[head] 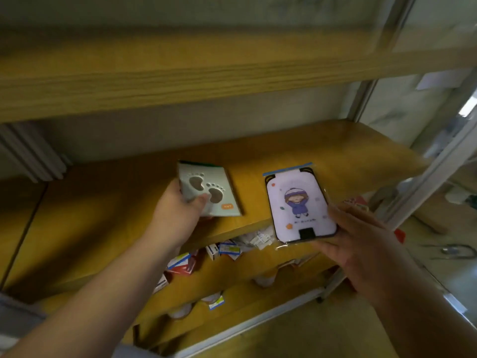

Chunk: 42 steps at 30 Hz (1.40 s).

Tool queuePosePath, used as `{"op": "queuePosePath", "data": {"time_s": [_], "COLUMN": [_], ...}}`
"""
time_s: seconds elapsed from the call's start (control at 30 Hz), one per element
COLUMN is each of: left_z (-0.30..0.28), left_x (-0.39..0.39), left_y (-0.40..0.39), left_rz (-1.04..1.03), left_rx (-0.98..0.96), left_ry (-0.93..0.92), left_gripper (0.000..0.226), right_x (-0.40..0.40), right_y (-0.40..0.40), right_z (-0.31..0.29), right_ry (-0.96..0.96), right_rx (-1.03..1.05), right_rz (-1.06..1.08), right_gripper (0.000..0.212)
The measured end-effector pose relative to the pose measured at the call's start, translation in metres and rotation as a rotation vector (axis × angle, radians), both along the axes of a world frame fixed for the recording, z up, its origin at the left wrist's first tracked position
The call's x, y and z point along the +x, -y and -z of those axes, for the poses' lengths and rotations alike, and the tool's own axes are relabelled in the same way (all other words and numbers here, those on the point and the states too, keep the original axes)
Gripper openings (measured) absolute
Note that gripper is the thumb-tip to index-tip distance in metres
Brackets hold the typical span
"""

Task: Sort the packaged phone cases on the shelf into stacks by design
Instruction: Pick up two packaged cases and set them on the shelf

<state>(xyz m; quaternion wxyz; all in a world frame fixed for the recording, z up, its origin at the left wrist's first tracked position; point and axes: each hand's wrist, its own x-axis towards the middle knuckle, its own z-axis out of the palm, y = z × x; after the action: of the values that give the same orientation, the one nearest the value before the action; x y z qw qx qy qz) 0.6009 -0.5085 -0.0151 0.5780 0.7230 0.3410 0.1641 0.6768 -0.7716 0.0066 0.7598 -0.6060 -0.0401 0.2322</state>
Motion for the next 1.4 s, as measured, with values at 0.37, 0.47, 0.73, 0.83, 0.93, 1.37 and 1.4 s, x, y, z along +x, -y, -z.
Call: {"op": "queuePosePath", "data": {"time_s": [0.37, 0.47, 0.73, 0.83, 0.93, 1.37, 1.4], "left_z": [0.019, 0.018, 0.012, 0.015, 0.014, -0.015, -0.018], "left_x": [0.046, 0.044, 0.043, 0.047, 0.047, 0.022, 0.018], "left_y": [0.029, 0.044, 0.097, 0.108, 0.117, 0.134, 0.133], "left_rz": [-0.124, -0.161, -0.206, -0.219, -0.215, -0.209, -0.214], "left_rx": [0.657, 0.712, 0.728, 0.723, 0.750, 0.947, 0.955], "left_ry": [-0.384, -0.447, -0.424, -0.424, -0.406, -0.492, -0.503], "left_gripper": [0.040, 0.045, 0.056, 0.056, 0.052, 0.056, 0.057], "right_x": [0.107, 0.130, 0.200, 0.205, 0.207, 0.169, 0.160], "right_y": [-0.009, -0.008, -0.017, -0.024, -0.025, -0.019, -0.021], "right_z": [0.010, 0.015, 0.025, 0.026, 0.030, 0.023, 0.021], "right_ry": [-0.044, 0.023, 0.085, 0.154, 0.380, 1.158, 1.198], "right_rx": [-0.155, -0.219, -0.364, -0.412, -0.536, -0.570, -0.558], "right_rz": [-0.177, -0.179, -0.317, -0.390, -0.422, -0.432, -0.466], "right_gripper": [0.021, 0.034, 0.040, 0.040, 0.042, 0.044, 0.045]}}
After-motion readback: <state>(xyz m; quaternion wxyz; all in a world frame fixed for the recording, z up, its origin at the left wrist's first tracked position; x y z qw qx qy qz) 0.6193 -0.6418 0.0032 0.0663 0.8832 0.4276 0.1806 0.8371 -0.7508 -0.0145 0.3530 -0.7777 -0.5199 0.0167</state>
